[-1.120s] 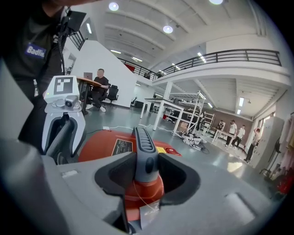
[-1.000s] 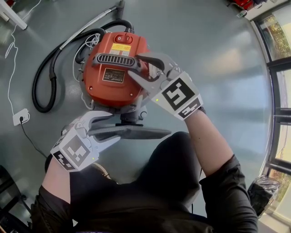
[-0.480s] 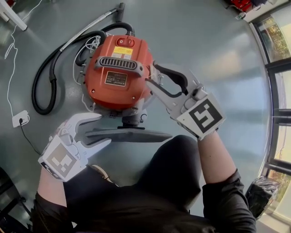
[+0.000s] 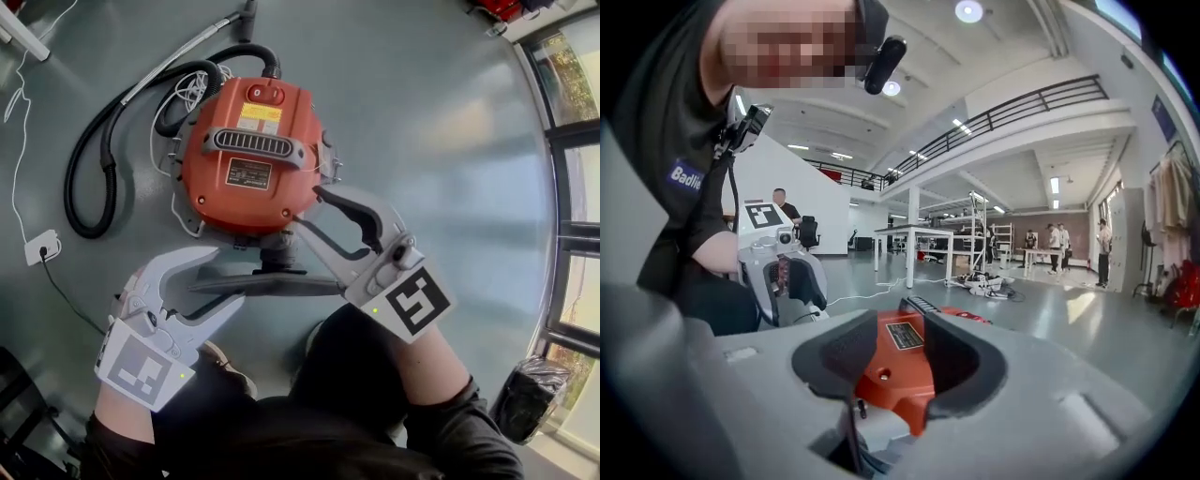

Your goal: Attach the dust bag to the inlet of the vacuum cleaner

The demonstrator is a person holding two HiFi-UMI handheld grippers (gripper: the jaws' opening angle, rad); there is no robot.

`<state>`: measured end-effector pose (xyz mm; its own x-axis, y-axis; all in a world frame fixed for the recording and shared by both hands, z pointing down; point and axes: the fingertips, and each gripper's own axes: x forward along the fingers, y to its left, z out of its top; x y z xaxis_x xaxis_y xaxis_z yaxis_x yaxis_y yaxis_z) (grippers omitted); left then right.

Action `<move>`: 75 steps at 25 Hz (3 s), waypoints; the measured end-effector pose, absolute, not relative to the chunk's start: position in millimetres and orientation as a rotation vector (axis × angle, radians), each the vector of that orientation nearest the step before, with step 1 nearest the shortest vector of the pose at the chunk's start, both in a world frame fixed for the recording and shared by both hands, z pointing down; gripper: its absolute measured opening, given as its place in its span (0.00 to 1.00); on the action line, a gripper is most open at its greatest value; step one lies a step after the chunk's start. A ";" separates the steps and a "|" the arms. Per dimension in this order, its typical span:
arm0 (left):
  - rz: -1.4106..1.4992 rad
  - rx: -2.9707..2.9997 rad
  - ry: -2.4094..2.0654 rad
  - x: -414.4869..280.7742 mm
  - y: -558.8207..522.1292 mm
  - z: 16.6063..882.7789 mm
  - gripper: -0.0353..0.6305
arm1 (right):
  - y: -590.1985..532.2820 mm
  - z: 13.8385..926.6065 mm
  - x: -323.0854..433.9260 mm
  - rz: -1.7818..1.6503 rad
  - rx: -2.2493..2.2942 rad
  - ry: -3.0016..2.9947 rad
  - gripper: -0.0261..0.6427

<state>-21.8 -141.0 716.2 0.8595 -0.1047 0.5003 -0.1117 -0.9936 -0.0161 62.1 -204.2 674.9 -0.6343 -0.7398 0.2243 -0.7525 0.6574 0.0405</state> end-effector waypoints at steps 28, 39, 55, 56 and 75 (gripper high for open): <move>0.797 2.839 -0.361 -66.5 -90.3 381.3 0.32 | -91.0 394.7 59.0 0.630 1.390 -2.393 0.24; 0.721 2.852 -0.399 -113.5 -36.9 282.7 0.30 | -24.7 274.0 5.6 0.567 1.410 -2.408 0.22; 0.703 2.859 -0.611 -45.7 77.7 224.8 0.29 | 84.2 232.0 34.3 0.434 1.158 -2.673 0.22; 0.711 2.859 -0.625 -42.9 83.6 222.8 0.29 | 91.0 229.3 35.8 0.428 1.144 -2.689 0.22; 0.427 2.908 -0.384 -86.3 170.8 176.2 0.14 | 168.5 182.0 -34.8 0.382 1.191 -2.724 0.14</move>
